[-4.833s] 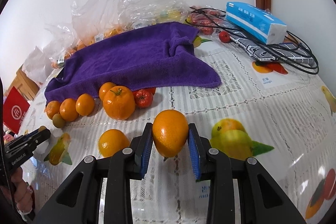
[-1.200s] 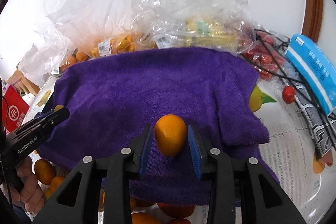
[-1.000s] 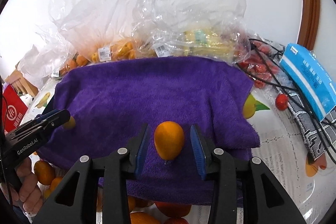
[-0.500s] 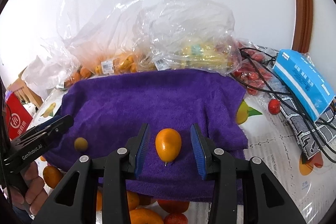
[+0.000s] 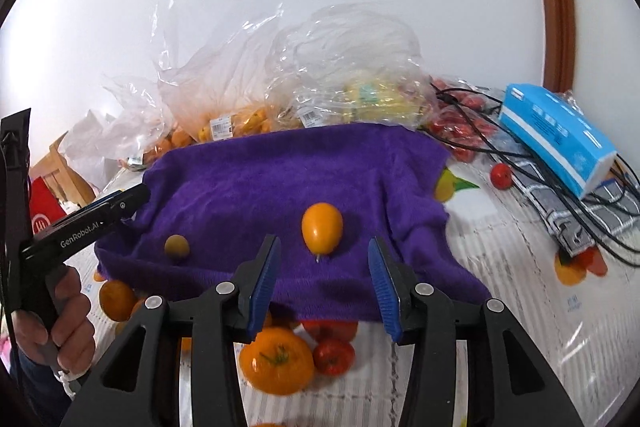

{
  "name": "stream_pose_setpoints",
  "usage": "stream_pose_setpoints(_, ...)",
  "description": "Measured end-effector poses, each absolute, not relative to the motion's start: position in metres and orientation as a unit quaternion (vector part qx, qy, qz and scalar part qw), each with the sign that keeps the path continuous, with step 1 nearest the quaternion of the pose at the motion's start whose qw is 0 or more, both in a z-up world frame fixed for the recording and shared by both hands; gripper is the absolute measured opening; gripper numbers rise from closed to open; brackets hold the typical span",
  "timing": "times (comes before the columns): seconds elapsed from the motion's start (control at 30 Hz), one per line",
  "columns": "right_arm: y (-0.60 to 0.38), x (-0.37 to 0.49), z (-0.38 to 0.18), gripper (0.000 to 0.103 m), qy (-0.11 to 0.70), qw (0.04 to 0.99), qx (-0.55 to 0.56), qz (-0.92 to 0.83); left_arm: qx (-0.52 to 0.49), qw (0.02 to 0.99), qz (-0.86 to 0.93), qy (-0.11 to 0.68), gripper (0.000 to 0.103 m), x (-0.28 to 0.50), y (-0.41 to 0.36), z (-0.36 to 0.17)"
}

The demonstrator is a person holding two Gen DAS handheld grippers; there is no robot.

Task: Organize fruits
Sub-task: 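Open both grippers to drop the orange and small fruit onto the towel, then grasp another orange from the tablecloth with the right gripper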

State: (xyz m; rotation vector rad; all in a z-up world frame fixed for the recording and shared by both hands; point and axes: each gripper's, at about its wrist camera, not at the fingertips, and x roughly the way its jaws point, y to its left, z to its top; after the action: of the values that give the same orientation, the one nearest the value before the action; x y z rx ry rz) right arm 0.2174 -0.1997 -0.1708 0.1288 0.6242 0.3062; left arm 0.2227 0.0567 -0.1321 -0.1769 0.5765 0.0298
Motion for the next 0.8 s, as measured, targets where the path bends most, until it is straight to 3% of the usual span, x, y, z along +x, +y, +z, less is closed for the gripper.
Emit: stream_pose_setpoints(0.8,-0.209,0.150,-0.200,0.049,0.358,0.922,0.092,0.114,-0.110,0.953,0.004,0.282,0.051,0.138,0.077,-0.139)
